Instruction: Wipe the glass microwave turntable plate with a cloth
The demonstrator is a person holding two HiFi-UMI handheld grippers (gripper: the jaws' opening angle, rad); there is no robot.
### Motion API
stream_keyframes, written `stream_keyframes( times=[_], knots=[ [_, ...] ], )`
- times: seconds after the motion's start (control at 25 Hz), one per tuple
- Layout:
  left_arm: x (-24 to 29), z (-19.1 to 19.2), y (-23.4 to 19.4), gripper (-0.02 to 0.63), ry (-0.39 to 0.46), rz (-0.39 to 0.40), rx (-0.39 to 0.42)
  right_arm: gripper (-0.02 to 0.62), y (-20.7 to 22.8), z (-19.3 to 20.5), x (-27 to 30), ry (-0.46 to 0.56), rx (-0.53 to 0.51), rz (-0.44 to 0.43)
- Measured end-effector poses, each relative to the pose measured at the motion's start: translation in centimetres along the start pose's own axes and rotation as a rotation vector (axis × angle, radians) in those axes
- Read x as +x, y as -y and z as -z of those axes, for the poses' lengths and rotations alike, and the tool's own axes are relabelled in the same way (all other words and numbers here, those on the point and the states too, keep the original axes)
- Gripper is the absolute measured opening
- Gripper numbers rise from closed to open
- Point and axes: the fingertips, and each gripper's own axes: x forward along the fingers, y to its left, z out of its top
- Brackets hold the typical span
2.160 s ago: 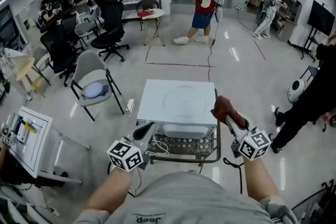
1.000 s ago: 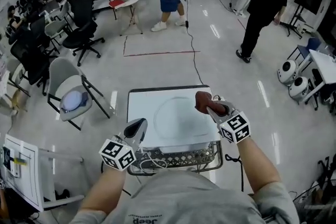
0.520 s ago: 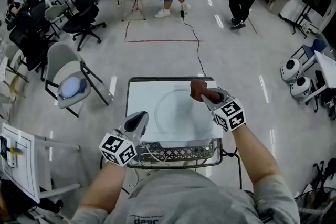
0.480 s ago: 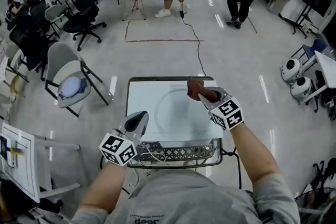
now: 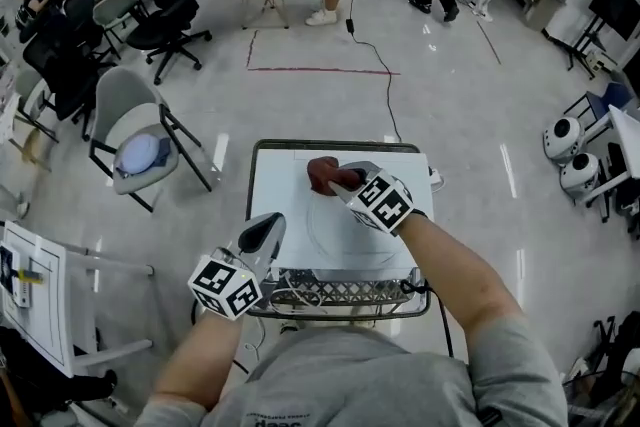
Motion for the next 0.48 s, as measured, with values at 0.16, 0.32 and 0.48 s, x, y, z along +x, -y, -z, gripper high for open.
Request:
stream_keyframes(
  times=[0.16, 0.32, 0.48],
  knots=[
    [-0.4, 0.6, -0.7, 0.000, -0.005, -0.002, -0.020, 0.081, 1.3, 1.5, 0.1, -0.030, 0.007, 0.018],
    [-0.4, 0.5, -0.9, 0.000, -0.003, 0.001, -0.032, 0.081, 3.4, 3.3, -1.6, -0.046, 0.034, 0.057],
    [0.1, 0.4, -0.6, 0.000, -0.002, 0.008, -0.028, 0.081, 5.8, 5.5, -4.2, -0.069, 0.055, 0.111]
  ],
)
